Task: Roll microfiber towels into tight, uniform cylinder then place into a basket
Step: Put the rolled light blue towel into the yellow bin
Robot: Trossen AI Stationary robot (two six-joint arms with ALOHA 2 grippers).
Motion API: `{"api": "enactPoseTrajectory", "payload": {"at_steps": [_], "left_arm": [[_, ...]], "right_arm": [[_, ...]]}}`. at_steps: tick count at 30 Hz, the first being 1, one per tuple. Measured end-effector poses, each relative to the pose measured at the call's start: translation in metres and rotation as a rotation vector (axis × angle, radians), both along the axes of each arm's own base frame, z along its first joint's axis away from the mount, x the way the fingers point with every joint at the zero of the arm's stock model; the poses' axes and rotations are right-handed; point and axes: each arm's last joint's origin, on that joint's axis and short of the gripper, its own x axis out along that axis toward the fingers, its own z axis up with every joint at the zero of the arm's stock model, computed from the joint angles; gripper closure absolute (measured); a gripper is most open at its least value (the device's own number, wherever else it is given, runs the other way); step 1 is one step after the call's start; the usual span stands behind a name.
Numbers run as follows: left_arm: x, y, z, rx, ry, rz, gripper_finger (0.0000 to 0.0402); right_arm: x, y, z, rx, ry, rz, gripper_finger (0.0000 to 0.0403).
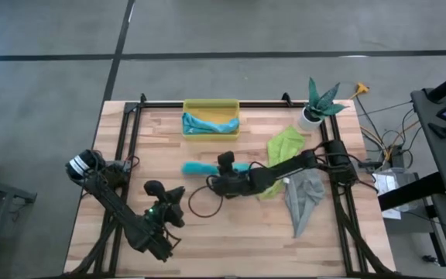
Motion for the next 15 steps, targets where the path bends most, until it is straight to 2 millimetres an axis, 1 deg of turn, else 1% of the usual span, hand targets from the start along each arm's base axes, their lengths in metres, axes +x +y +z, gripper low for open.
{"api": "enactPoseTrajectory", "payload": {"at_steps": [3,5,8,11,13,15], "left_arm": [[0.0,0.001,0.003,0.041,-0.032,-0.021,0.0372],[-0.001,0.003,0.01,0.063,-0.069,-0.037,0.0372],[-0.005,0.01,0.025,0.068,-0.153,-0.053,0.0372],[-0.008,0.02,0.042,0.074,-0.241,-0.055,0.0372],[-0.01,0.029,0.054,0.069,-0.297,-0.044,0.0372],[-0.013,0.04,0.065,0.065,-0.353,-0.026,0.0372]], "right_arm": [[0.005,-0.012,0.004,-0.054,-0.008,0.018,0.039],[0.009,-0.024,0.007,-0.087,-0.016,0.013,0.039],[0.013,-0.041,0.011,-0.123,-0.027,0.002,0.039],[0.017,-0.056,0.016,-0.169,-0.035,0.013,0.039],[0.019,-0.067,0.022,-0.202,-0.054,0.017,0.039],[0.02,-0.078,0.034,-0.229,-0.085,0.02,0.039]]}}
